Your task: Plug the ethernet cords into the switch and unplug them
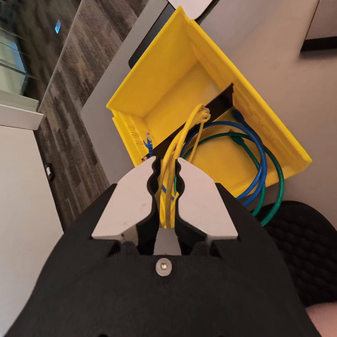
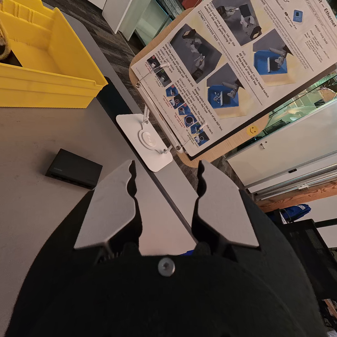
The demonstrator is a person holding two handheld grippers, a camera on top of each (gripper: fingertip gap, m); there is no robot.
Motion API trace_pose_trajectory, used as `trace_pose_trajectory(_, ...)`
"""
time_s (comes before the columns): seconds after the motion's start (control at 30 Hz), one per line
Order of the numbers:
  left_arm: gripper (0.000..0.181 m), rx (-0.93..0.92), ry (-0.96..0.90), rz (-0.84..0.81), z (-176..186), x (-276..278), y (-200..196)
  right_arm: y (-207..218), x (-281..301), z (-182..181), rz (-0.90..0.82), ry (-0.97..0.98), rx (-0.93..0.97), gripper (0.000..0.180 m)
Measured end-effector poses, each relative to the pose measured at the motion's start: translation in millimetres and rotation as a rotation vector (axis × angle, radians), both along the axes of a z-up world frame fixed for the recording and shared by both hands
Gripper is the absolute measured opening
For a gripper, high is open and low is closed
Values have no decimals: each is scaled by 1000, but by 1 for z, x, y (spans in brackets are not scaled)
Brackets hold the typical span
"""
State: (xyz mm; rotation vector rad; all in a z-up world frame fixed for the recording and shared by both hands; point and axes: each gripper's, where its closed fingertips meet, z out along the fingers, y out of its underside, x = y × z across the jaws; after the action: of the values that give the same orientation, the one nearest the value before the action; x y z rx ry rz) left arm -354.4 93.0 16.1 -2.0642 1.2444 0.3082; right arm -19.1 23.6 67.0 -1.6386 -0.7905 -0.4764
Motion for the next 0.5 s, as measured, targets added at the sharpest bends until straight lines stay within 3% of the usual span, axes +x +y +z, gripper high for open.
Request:
trace_pose_trajectory(0.33,21,26,-29,-24,-3,-4,2,0,-2,-6,7,-41,-23,66)
trace_pose_trajectory(0.5,38,-81,-86,-48,-13,-7,-11,0,-3,-9,14,-56,-31,65)
